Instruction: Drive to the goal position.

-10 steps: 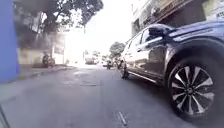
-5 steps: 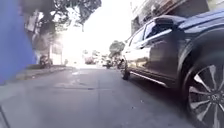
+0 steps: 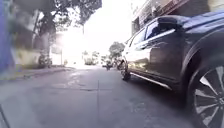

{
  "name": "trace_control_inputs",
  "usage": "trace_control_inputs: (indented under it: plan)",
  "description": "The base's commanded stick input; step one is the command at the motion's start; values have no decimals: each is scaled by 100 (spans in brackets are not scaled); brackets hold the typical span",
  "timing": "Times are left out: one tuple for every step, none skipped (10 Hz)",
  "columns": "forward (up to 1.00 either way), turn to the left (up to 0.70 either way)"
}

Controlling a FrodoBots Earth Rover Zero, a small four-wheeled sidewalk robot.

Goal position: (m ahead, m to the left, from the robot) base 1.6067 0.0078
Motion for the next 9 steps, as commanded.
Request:
trace_control_inputs:
  plan:
    - [90, -1]
    - [98, -1]
    - [98, -1]
    - [97, -1]
    - [97, -1]
    - [97, -1]
    - [97, -1]
    - [97, -1]
    - [96, -1]
